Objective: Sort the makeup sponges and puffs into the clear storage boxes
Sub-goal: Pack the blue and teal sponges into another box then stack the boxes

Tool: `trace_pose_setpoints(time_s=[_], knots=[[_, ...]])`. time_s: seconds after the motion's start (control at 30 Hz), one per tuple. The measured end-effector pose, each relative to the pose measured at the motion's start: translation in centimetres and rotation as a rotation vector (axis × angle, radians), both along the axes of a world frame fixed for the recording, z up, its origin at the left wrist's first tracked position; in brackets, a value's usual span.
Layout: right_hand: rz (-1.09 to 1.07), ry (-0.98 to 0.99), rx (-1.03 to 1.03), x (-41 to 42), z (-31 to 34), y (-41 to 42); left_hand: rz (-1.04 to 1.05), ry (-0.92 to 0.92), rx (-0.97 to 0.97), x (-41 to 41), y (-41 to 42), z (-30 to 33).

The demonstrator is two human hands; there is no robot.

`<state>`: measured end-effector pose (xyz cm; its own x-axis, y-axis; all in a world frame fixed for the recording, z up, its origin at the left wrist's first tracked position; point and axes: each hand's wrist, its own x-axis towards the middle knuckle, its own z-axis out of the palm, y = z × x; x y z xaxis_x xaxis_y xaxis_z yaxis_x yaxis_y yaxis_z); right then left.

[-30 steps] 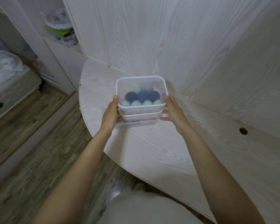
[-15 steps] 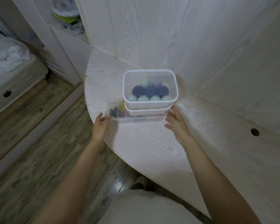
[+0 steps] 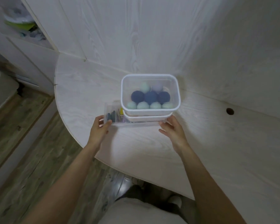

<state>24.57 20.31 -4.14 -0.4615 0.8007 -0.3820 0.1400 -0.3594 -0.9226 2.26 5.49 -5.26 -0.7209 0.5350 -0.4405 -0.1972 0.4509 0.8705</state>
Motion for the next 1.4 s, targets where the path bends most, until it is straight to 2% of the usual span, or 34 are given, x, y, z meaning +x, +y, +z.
trace_pose_setpoints(time_s=[0.17, 0.4, 0.5, 0.67, 0.83, 1.0, 1.17, 1.27, 1.4], knots=[[-0.125, 0.035, 0.044, 8.4, 0.4, 0.9, -0.141, -0.003, -0.003, 5.9, 4.8, 0.3], [-0.311, -0.018, 0.091, 23.5, 0.4, 3.2, -0.335, 0.018, 0.009, 18.9, 12.6, 0.0], [-0.349, -0.018, 0.088, 27.3, 0.5, 4.3, -0.367, -0.025, 0.032, 22.6, 14.6, -0.2], [-0.496, -0.024, 0.046, 38.0, 0.7, 7.3, -0.448, -0.179, 0.053, 33.6, 20.5, 0.0], [-0.652, 0.036, 0.001, 44.6, 0.6, 10.7, -0.484, -0.21, 0.069, 41.4, 24.8, 0.0], [-0.788, 0.168, 0.013, 48.7, 0.1, 14.4, -0.419, -0.278, 0.085, 47.5, 28.5, -0.1], [-1.069, 0.27, -0.094, 49.3, 0.1, 17.7, -0.357, -0.292, 0.09, 51.7, 31.3, 0.0], [-1.056, 0.396, -0.204, 49.0, 1.1, 19.2, -0.35, -0.294, 0.094, 53.4, 32.8, -0.1], [-1.025, 0.51, -0.165, 48.9, 1.8, 21.6, -0.35, -0.307, 0.107, 55.2, 34.9, 0.0]])
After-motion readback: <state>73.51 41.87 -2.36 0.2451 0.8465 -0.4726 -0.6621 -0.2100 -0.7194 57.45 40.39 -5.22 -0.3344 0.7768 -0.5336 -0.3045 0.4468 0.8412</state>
